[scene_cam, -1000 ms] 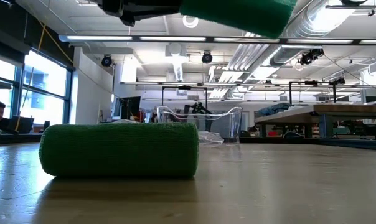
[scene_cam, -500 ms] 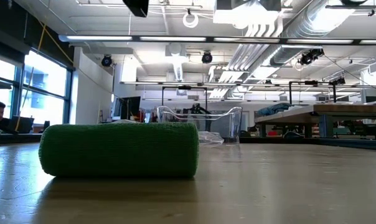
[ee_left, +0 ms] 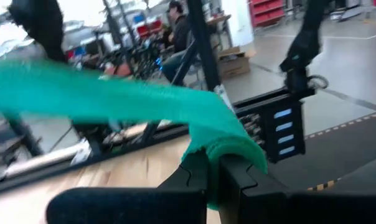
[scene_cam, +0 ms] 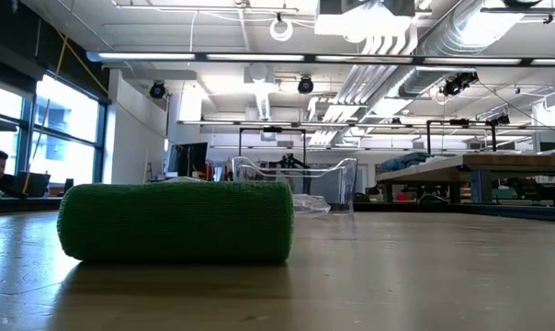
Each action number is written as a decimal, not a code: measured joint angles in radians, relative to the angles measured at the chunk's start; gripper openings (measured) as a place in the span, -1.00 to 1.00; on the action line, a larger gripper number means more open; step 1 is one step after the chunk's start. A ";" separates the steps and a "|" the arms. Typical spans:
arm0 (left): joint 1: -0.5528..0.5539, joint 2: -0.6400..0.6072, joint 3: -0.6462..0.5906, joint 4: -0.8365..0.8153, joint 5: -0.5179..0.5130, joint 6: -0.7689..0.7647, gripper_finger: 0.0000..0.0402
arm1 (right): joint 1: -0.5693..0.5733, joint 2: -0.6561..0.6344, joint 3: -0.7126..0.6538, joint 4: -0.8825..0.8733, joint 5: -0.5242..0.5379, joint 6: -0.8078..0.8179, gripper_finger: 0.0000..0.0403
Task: Roll bandage
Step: Roll the blue bandage
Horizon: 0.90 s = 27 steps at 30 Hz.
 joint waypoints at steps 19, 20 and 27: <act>-0.065 0.000 0.063 0.000 -0.032 0.090 -1.00 | 0.021 -0.053 -0.953 1.194 -0.342 -0.036 -0.99; -0.063 0.000 0.063 -0.001 -0.032 0.084 -1.00 | 0.029 -0.053 -0.972 1.214 -0.342 0.003 -0.98; -0.049 0.000 0.063 0.001 -0.021 0.047 -1.00 | 0.108 -0.071 -0.988 1.216 -0.341 0.134 -0.56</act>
